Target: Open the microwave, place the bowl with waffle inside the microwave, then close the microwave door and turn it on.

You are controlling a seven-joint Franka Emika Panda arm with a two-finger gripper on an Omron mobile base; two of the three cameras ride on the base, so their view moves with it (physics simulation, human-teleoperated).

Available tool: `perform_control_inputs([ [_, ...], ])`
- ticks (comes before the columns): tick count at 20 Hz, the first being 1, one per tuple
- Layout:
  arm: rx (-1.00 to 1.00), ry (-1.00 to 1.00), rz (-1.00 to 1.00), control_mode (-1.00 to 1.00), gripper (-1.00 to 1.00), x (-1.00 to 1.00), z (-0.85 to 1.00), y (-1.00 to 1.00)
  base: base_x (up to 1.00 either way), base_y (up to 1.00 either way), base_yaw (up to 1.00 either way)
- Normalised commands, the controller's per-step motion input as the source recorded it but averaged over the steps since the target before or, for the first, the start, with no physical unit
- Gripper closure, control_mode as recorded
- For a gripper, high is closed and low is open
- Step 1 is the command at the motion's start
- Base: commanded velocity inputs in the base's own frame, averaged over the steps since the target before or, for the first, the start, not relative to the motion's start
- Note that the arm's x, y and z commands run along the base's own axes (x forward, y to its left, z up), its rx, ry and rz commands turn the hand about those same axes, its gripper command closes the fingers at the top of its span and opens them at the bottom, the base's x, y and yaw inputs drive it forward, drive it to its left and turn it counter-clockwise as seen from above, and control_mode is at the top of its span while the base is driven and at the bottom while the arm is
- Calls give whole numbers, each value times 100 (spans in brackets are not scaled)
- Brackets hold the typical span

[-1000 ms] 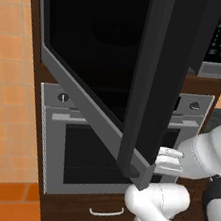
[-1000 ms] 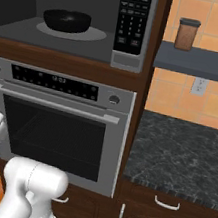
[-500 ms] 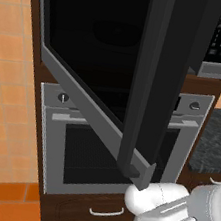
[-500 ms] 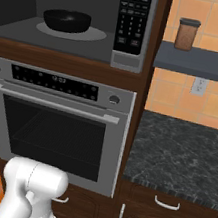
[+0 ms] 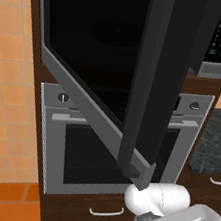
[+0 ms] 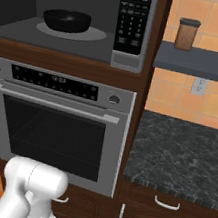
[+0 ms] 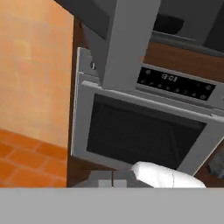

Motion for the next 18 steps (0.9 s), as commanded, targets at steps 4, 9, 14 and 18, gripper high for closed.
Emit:
perform_control_inputs([
  [4,-20,-60,-12,-100,100,0,39,64,0,0,0],
  [9,-20,-62,-12,-100,100,2,22,55,0,0,0],
  [14,-22,-41,-19,-100,100,65,2,76,0,0,0],
  [18,-20,-29,-21,-100,100,96,7,53,0,0,0],
])
